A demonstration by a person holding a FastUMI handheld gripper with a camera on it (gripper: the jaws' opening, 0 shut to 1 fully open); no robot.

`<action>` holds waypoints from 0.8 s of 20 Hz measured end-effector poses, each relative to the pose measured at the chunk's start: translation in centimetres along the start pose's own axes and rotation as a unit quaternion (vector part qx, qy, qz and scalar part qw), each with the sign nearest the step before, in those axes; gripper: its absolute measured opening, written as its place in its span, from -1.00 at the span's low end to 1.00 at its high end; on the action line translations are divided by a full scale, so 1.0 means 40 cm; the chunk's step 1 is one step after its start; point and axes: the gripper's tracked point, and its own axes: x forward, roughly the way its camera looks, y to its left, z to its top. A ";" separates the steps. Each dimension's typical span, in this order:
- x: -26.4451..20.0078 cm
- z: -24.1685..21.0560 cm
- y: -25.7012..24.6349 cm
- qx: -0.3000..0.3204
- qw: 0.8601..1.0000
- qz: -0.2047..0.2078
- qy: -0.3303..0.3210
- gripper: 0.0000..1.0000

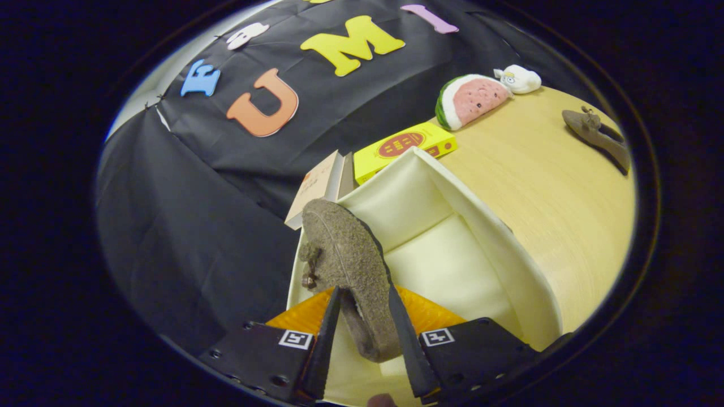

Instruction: Open the storage box then place both shoes into the box .Put the left shoe in first, then the right shoe, with the right side of both shoes facing outward in a uniform manner.

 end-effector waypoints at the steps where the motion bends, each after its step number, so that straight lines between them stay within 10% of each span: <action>1: -0.011 0.003 0.020 -0.003 1.000 0.021 0.004 0.11; 3: -0.044 0.021 0.040 -0.027 0.999 0.035 -0.006 0.93; 16: -0.483 0.324 -0.047 -0.233 0.943 0.132 -0.196 0.86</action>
